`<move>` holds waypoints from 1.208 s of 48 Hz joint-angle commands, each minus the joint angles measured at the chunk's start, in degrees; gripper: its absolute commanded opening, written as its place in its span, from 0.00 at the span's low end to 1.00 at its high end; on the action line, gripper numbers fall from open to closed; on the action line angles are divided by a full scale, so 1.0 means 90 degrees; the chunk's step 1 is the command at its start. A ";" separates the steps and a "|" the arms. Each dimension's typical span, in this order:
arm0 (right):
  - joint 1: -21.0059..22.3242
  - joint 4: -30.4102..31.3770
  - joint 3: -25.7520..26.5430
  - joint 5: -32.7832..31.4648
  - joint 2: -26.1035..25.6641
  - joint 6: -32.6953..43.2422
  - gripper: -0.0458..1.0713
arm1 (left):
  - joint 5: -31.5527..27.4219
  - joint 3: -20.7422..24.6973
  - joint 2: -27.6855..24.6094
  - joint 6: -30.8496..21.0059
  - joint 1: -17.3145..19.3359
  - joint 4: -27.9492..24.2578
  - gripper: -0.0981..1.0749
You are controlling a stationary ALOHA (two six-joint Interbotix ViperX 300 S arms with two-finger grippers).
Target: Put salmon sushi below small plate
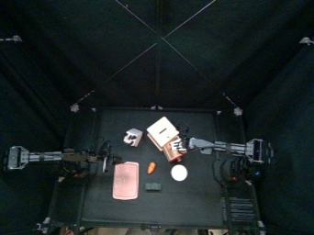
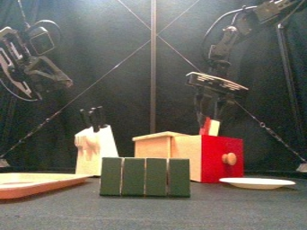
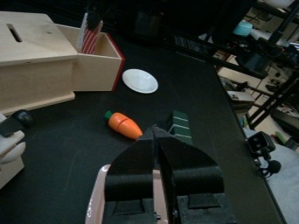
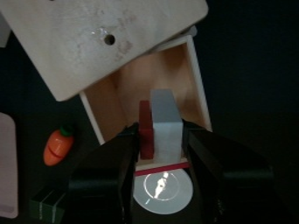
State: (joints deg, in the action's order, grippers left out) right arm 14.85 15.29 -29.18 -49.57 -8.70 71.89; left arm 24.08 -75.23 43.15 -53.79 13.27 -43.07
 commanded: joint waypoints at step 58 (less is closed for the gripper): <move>-0.2178 0.0020 -0.2617 0.3701 -0.2227 0.1729 0.65 | 0.0020 0.0039 -0.0010 0.0000 0.0000 0.0020 0.39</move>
State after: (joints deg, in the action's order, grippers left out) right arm -2.46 15.38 -52.91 -17.31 -29.27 85.61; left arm 23.99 -75.50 43.24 -53.79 13.27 -43.15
